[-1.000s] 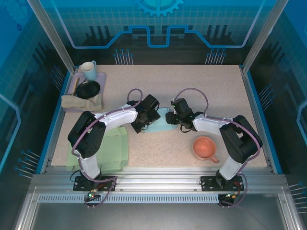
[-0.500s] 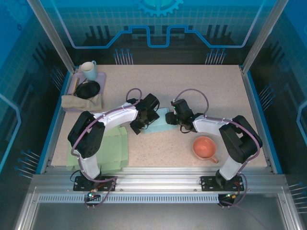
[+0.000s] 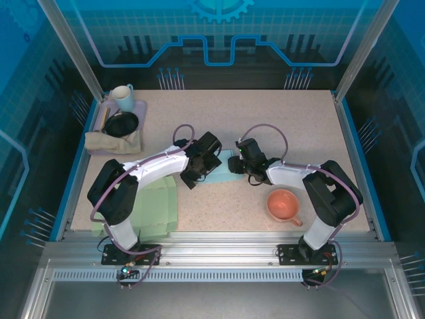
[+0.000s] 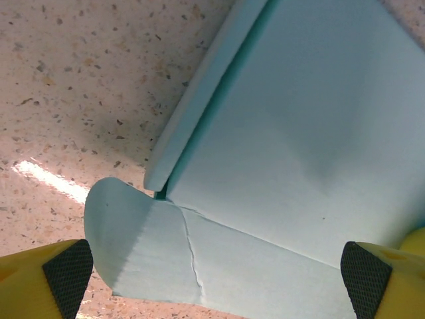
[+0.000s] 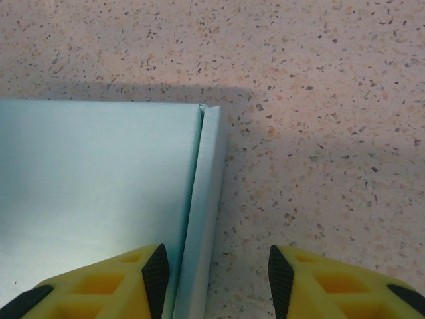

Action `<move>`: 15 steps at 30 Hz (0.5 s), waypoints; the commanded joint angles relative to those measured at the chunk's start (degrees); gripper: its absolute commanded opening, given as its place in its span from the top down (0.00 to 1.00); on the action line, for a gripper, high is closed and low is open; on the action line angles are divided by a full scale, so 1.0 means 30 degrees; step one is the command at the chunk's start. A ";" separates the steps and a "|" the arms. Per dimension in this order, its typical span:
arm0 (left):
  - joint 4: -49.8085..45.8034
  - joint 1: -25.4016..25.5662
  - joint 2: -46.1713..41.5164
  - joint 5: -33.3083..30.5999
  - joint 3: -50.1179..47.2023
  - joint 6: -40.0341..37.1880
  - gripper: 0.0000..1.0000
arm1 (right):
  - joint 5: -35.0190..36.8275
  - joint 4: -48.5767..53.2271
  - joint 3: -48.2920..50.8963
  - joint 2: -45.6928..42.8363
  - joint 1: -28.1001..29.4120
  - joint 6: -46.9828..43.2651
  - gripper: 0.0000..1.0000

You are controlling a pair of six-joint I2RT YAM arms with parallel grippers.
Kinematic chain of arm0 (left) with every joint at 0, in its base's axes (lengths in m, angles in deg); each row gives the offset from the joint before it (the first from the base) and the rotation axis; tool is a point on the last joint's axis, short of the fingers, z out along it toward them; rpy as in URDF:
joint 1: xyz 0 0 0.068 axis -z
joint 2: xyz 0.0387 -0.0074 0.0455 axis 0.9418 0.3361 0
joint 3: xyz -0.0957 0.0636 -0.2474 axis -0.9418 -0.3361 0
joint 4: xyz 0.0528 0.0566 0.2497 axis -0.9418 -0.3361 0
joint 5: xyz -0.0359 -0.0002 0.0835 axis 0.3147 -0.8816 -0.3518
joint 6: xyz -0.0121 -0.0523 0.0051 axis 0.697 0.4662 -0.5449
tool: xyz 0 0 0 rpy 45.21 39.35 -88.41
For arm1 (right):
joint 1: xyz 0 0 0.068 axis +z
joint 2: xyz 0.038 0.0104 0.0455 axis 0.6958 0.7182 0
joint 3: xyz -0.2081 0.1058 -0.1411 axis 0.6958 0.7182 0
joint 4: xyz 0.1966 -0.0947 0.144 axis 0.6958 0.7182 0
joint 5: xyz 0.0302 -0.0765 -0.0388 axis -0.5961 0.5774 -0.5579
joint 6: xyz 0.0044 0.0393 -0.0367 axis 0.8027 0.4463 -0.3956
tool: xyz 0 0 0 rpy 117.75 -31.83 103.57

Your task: Fold the paper box

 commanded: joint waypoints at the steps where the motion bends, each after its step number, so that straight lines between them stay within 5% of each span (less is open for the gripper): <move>1: -0.0339 0.0038 -0.0060 -0.0398 0.0012 0.0386 0.01 | -0.0221 0.1493 0.0611 0.0425 0.0532 0.0144 0.53; 15: -0.0051 0.0057 0.0839 -0.0460 0.0280 0.0427 0.02 | -0.0243 0.1446 0.0536 0.0647 0.0647 0.0052 0.54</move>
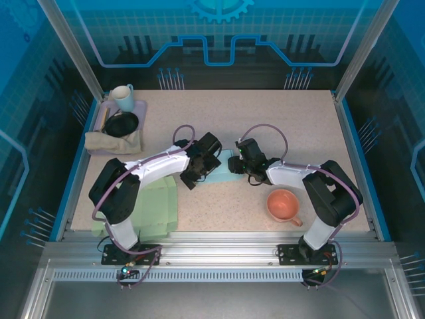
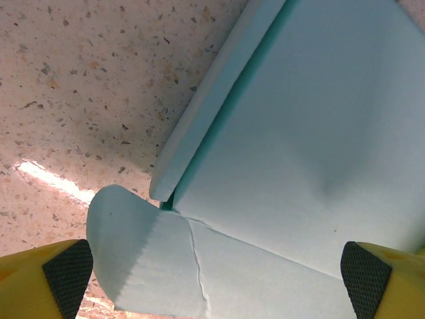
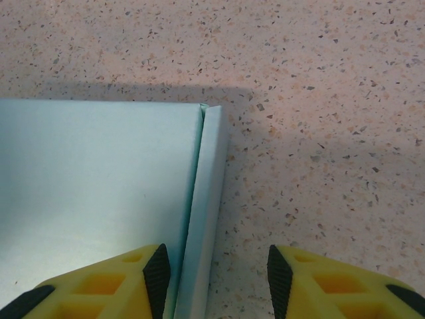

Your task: Fold the paper box

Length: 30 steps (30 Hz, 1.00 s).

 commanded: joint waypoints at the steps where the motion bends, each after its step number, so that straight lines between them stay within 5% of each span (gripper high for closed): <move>1: 0.0006 0.0065 0.0511 -0.0334 0.0277 0.0302 0.02 | -0.0257 0.1414 0.0551 0.0675 0.0627 0.0070 0.54; 30: 0.1289 -0.0961 0.1629 -0.0638 -0.1013 -0.0688 0.12 | -0.0063 0.1349 0.0915 -0.0089 0.0642 0.0073 0.54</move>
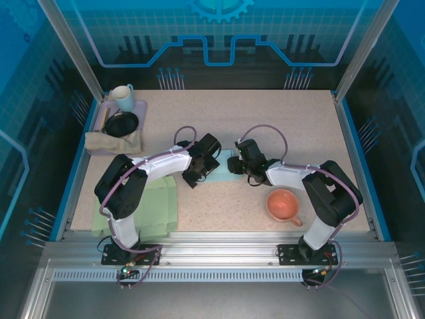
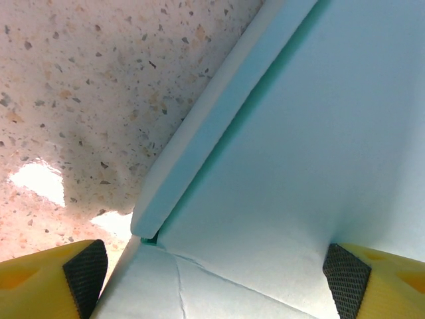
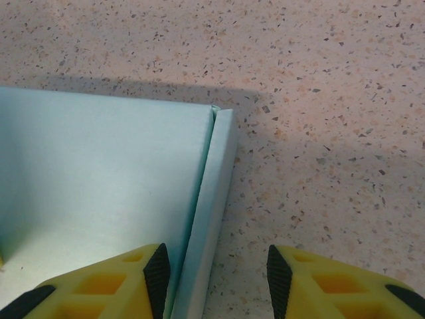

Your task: Fold the paper box

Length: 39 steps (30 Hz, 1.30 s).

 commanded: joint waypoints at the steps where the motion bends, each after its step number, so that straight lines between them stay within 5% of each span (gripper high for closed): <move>1: -0.0362 -0.0389 0.0544 -0.0703 -0.0595 -0.0274 0.12 | -0.0107 0.1836 0.0715 -0.0093 0.0553 0.0046 0.54; 26: 0.0890 -0.0369 0.1260 -0.2739 -0.0668 -0.5070 0.12 | 0.0481 0.2336 0.0476 0.0041 0.0527 -0.0335 0.54; 39: 0.1296 -0.0407 -0.0786 -0.4164 -0.0188 -0.8058 0.01 | 0.0733 0.2511 0.0103 0.0720 0.0393 -0.0705 0.55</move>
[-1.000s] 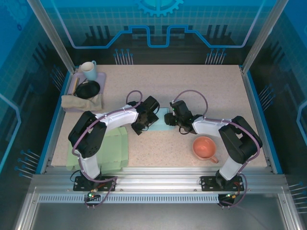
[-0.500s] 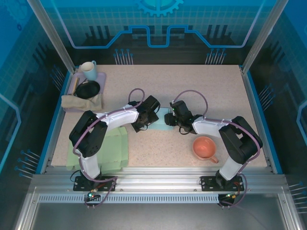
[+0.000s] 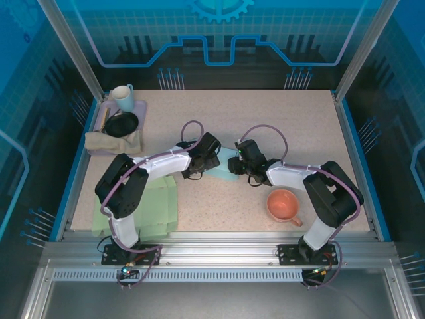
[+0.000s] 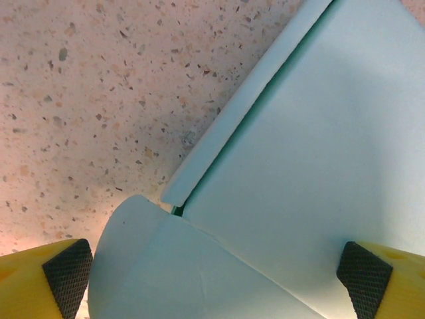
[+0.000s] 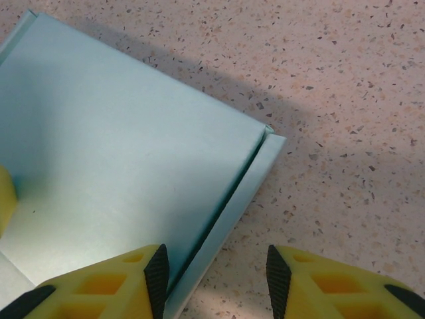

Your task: Fold the paper box

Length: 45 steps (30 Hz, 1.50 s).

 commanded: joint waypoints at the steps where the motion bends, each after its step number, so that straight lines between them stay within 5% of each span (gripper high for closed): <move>1: -0.1205 -0.0223 -0.0953 -0.1237 0.0431 -0.1025 0.01 | 0.0355 0.2074 0.0150 0.0821 0.0341 -0.0379 0.55; 8: -0.2227 -0.0301 -0.1986 -0.2875 0.1056 -0.2061 0.01 | 0.0368 0.2160 0.0104 0.0734 0.0357 -0.0429 0.55; 22: 0.2408 -0.1734 -0.0314 0.1989 0.0807 -0.3890 0.01 | 0.0320 0.2221 -0.0055 0.0995 0.0353 -0.0586 0.55; 45: 0.0988 -0.1199 0.1407 0.2412 0.1147 -0.2691 0.01 | 0.0351 0.2253 -0.0029 0.1081 0.0348 -0.0560 0.55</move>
